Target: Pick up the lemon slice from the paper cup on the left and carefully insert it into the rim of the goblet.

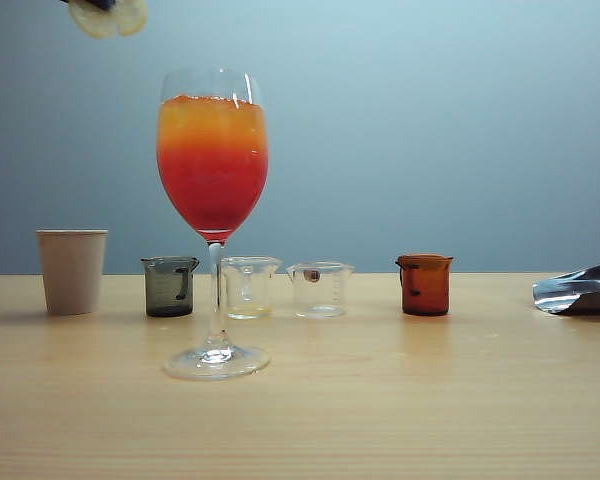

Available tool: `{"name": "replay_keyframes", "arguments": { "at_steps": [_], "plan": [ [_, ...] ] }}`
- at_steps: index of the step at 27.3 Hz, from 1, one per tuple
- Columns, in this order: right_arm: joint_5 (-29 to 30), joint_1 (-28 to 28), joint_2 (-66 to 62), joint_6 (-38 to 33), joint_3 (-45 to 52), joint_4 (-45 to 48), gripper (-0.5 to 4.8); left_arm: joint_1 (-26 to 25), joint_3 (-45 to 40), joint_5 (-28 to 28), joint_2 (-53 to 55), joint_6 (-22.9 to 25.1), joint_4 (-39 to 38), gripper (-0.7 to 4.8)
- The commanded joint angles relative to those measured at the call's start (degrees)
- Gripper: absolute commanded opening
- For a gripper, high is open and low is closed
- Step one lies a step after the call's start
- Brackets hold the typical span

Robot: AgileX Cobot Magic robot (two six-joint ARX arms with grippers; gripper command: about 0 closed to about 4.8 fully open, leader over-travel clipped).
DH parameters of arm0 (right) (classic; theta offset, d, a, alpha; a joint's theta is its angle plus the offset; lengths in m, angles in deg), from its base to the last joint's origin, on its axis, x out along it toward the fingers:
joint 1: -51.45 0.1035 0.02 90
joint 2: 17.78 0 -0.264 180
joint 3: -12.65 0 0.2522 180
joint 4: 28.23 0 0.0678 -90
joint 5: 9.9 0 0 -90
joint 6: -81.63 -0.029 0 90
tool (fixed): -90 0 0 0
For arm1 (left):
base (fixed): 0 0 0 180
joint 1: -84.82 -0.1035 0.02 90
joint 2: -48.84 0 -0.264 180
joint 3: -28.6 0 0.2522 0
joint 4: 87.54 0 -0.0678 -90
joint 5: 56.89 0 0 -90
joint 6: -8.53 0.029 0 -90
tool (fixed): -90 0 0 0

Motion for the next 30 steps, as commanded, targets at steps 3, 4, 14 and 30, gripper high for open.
{"name": "replay_keyframes", "arguments": {
  "at_steps": [3,4,14,30],
  "plan": [
    [0.3,0.0,0.0,1.4,-0.1,0.6,-0.09,0.0,0.4,2.1,1.2,0.6,5.9,-0.06],
    [0.3,0.0,-0.2,1.4,-0.1,0.6,-0.09,0.0,0.5,3.1,1.8,0.6,6.4,-0.06],
    [-0.2,0.1,-3.3,-0.7,-0.2,-1.9,-0.09,0.1,3.6,4.5,6.5,3.3,3.9,-0.06],
    [-8.7,0.4,-7.0,-3.6,-0.2,-0.2,-0.09,0.5,3.9,3.5,9.1,8.9,1.7,-0.06]
  ]
}}
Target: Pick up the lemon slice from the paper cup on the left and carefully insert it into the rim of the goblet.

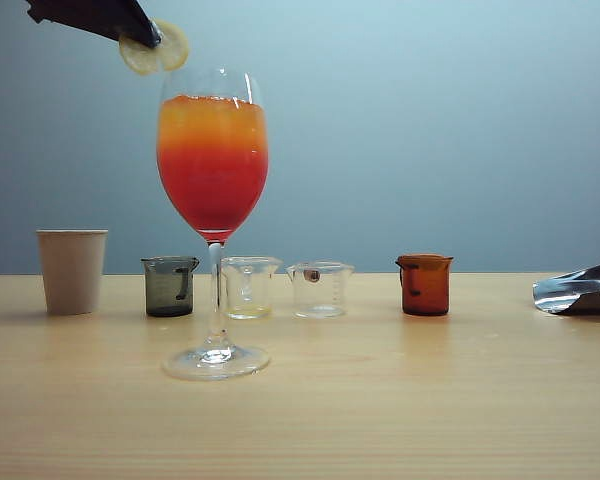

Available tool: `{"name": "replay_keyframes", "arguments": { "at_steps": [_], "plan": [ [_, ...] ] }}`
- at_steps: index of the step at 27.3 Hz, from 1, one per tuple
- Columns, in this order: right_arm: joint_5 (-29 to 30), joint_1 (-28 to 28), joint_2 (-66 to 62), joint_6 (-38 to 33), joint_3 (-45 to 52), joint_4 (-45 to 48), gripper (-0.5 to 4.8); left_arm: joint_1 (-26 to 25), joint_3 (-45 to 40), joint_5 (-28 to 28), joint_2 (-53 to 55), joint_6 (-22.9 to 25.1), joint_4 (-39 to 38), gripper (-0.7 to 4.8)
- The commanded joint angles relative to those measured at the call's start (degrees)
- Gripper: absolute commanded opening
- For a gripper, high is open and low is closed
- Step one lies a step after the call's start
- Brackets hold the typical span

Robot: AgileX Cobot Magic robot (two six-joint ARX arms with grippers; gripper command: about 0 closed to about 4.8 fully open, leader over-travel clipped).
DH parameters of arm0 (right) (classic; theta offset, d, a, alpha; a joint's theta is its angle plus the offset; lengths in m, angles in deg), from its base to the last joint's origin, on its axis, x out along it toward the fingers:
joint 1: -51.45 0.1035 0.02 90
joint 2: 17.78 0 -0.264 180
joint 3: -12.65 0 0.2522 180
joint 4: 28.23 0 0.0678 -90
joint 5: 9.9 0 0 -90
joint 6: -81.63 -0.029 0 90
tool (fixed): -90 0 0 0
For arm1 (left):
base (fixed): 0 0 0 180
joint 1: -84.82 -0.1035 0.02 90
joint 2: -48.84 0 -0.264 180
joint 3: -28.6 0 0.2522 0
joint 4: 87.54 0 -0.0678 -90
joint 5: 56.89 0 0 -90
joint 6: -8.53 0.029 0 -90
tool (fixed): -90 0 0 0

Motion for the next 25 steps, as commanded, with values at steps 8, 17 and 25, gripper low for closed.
{"name": "replay_keyframes", "arguments": {
  "at_steps": [8,17,25],
  "plan": [
    [0.2,0.0,-0.1,0.0,-0.2,2.2,-0.09,4.7,0.2,-1.9,0.6,3.4,0.7,-0.06],
    [1.9,0.0,-0.1,0.0,-0.2,2.1,-0.09,5.4,1.9,-5.2,1.0,4.7,-1.1,-0.06],
    [1.9,0.0,-0.1,0.4,-0.2,2.1,-0.09,5.4,4.2,-6.1,1.0,6.0,-3.4,-0.06]
  ]
}}
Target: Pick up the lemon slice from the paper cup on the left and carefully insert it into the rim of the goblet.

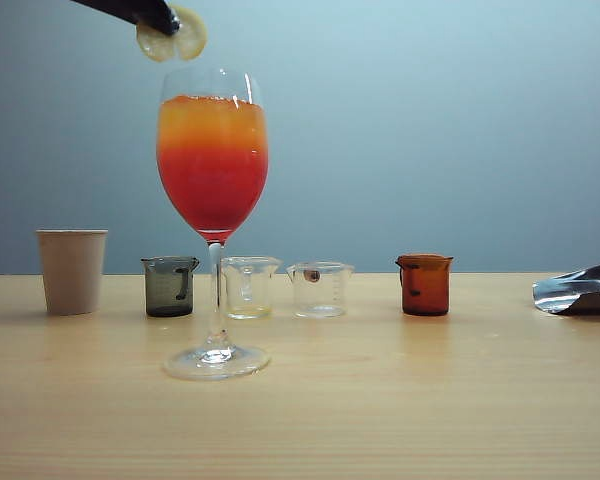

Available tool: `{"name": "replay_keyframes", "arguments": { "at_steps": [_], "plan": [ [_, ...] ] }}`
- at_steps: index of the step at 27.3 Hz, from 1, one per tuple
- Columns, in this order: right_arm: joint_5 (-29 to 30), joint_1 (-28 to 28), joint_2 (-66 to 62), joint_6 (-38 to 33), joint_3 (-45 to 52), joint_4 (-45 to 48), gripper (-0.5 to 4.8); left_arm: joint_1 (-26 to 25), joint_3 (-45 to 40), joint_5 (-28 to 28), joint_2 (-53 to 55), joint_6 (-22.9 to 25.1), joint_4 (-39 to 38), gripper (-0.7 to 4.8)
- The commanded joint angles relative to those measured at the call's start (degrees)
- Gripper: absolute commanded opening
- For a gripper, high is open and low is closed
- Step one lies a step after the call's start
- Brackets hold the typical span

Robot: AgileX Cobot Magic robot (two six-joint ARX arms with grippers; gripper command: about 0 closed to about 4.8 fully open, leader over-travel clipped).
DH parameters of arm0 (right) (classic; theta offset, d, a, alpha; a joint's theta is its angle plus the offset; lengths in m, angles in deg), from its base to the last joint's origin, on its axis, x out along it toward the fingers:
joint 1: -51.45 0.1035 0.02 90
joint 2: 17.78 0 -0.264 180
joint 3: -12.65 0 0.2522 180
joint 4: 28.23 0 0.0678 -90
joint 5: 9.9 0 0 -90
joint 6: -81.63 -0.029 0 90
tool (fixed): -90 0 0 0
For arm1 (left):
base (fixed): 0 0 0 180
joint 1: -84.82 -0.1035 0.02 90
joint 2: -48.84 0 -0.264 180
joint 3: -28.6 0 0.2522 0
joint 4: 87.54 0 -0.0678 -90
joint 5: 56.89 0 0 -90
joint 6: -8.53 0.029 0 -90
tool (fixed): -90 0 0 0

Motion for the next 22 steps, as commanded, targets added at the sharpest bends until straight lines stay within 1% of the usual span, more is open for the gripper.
{"name": "replay_keyframes", "arguments": {
  "at_steps": [1,5,22],
  "plan": [
    [0.3,0.0,0.2,0.2,-0.2,0.9,-0.09,0.1,0.1,-0.2,-0.2,0.4,-2.2,-0.06],
    [0.3,0.0,0.2,0.2,-0.2,0.9,-0.09,0.1,0.1,-0.5,-0.2,1.9,-4.6,-0.06],
    [0.3,0.0,0.2,0.5,-0.2,1.1,-0.09,0.1,0.1,-0.3,1.8,1.9,-3.5,-0.06]
  ]
}}
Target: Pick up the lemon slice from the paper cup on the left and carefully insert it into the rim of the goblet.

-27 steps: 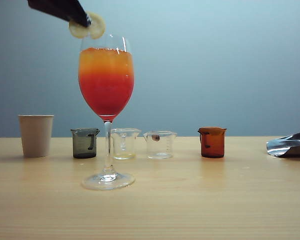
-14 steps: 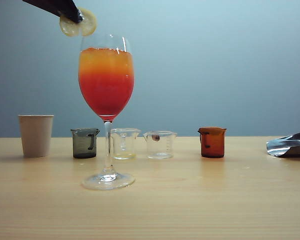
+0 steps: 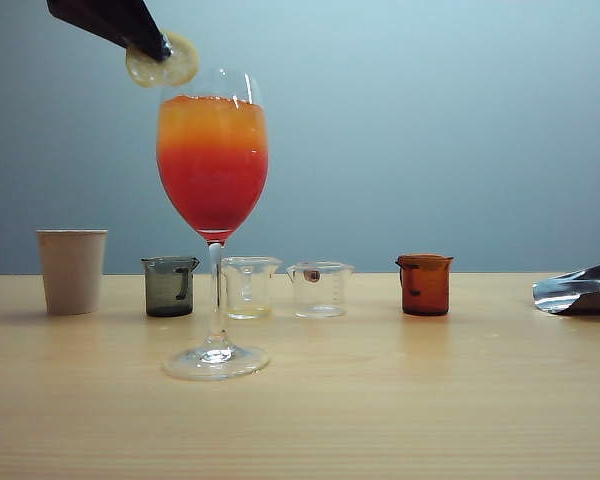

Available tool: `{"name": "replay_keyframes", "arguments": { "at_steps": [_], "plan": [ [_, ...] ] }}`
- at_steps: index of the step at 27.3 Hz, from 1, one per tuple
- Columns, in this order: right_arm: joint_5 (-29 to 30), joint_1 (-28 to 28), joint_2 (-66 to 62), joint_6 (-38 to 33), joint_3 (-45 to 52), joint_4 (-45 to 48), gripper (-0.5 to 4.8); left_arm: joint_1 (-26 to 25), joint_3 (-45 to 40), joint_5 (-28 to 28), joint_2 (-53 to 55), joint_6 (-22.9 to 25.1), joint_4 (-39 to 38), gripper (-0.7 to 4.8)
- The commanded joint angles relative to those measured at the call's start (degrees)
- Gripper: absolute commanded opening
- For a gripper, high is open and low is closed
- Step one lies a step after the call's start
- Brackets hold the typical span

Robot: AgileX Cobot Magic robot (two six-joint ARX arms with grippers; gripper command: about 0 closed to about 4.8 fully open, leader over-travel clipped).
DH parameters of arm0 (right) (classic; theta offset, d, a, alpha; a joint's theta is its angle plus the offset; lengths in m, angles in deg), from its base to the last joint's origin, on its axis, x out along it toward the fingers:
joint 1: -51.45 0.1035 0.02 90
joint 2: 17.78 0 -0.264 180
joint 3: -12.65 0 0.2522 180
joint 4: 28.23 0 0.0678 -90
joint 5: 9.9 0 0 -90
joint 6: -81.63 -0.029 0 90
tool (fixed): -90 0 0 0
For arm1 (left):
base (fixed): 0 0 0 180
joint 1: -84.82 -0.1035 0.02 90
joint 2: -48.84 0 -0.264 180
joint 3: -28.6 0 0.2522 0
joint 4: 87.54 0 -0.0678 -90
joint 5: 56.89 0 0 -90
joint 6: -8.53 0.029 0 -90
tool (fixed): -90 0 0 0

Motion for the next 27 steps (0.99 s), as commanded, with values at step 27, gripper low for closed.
{"name": "replay_keyframes", "arguments": {
  "at_steps": [27],
  "plan": [
    [0.3,0.0,0.2,1.5,-0.2,1.2,-0.09,1.4,0.2,-0.8,0.5,0.4,-1.7,-0.05]
  ]
}}
